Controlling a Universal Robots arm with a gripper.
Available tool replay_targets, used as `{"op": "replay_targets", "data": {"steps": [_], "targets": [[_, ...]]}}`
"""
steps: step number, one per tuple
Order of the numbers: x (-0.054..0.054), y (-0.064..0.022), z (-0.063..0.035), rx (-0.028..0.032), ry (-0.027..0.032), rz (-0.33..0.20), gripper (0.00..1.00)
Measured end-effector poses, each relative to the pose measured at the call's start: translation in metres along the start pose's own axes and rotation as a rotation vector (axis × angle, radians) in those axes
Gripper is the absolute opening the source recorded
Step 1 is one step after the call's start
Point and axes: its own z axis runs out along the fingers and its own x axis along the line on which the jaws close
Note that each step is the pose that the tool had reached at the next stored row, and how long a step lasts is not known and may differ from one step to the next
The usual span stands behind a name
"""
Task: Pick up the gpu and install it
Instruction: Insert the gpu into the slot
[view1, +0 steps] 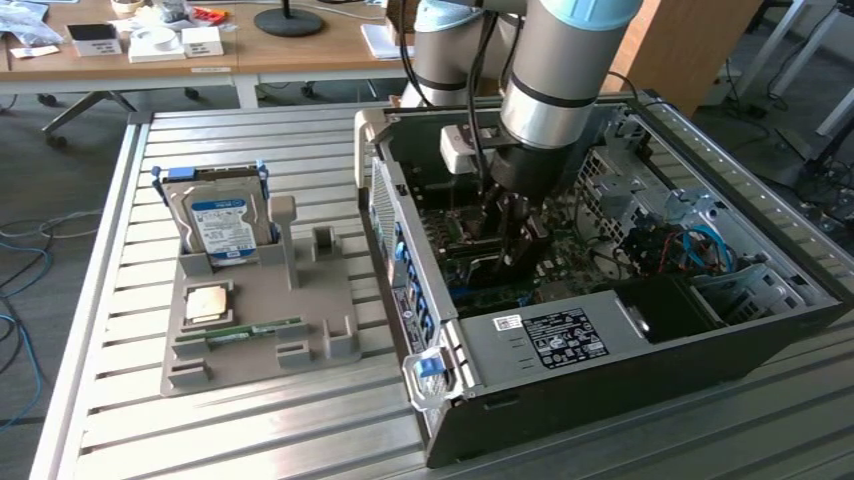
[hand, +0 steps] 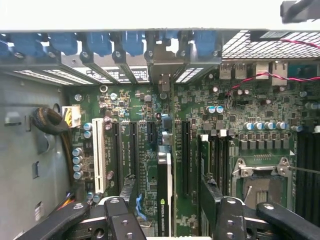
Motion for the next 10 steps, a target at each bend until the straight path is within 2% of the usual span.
{"op": "replay_targets", "data": {"steps": [10], "targets": [[0.000, 0.0000, -0.0202, 0.0002, 0.0001, 0.000, 0.64]]}}
